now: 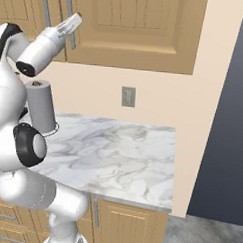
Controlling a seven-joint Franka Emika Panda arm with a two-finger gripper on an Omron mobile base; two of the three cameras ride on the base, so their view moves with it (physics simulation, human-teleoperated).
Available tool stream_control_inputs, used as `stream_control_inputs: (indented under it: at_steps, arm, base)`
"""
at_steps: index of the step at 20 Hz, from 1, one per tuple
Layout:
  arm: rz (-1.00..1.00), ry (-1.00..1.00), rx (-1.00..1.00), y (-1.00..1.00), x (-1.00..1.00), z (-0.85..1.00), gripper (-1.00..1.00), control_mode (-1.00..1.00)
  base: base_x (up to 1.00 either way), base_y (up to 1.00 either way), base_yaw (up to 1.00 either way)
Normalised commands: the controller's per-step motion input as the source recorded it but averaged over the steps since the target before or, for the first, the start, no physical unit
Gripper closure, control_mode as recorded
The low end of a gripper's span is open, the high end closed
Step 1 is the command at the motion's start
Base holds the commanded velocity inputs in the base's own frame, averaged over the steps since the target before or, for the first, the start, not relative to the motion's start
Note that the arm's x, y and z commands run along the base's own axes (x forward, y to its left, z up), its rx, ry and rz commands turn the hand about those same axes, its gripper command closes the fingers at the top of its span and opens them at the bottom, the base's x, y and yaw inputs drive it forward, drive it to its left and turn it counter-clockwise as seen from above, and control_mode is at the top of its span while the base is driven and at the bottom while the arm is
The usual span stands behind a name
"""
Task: Open the cabinet. Pick the bowls from the counter and place them in the cabinet. Then close the cabinet.
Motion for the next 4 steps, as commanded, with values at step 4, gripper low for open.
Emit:
stream_control_inputs:
  at_steps: [4]
  arm:
    - [-0.54, -0.37, -0.04, 1.0, 0.69, -0.13, -1.0, -1.0]
  base:
    - [0.0, 0.0, 0.0]
